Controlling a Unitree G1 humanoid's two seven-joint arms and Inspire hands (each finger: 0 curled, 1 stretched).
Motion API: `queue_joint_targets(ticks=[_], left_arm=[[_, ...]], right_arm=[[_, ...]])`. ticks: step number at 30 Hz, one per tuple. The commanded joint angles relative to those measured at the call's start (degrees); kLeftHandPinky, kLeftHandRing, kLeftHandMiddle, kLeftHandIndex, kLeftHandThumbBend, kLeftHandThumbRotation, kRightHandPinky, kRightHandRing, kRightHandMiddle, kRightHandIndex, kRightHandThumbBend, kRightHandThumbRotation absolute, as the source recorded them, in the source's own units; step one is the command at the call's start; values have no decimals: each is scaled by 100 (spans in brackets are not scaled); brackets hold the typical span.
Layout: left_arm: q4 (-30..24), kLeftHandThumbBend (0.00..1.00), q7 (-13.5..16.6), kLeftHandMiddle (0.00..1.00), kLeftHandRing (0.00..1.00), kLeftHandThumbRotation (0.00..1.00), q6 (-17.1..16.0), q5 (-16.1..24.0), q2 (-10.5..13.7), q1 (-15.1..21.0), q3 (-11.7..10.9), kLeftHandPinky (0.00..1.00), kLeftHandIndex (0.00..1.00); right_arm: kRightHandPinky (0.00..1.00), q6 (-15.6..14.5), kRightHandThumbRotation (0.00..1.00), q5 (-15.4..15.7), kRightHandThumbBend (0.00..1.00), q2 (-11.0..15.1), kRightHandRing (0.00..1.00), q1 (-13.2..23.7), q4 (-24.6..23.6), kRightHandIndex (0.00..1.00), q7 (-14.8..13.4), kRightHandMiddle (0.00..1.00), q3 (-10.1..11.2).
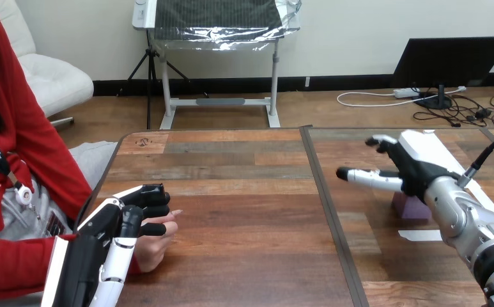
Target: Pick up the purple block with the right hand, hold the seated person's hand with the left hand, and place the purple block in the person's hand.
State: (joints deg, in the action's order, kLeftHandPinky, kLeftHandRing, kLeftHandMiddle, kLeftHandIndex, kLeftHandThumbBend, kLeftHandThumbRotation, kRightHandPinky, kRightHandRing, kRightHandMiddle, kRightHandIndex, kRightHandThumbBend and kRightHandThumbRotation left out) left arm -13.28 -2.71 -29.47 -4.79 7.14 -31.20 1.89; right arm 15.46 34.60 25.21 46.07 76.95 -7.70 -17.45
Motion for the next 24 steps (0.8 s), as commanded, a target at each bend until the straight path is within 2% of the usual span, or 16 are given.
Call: queue_joint_targets(ticks=[1, 7, 18, 24], left_arm=[[-164, 42, 24, 70, 70, 84, -74, -18, -175, 222, -42, 62, 67], [-159, 42, 21, 70, 70, 84, -80, 3, -170, 218, -55, 61, 67], [-210, 45, 55, 70, 70, 84, -30, 84, -171, 189, -70, 61, 67], [-206, 44, 35, 70, 70, 84, -33, 58, -157, 190, -71, 61, 67]], right_arm=[[86, -161, 84, 41, 77, 211, 90, 502, -21, 92, 70, 91, -74], [86, -333, 86, -18, 79, 226, 91, 489, -2, 93, 203, 92, -49], [89, -622, 90, 4, 81, 251, 93, 453, 15, 94, 281, 94, -78], [92, -815, 93, 4, 83, 266, 95, 457, 30, 96, 443, 96, -86]])
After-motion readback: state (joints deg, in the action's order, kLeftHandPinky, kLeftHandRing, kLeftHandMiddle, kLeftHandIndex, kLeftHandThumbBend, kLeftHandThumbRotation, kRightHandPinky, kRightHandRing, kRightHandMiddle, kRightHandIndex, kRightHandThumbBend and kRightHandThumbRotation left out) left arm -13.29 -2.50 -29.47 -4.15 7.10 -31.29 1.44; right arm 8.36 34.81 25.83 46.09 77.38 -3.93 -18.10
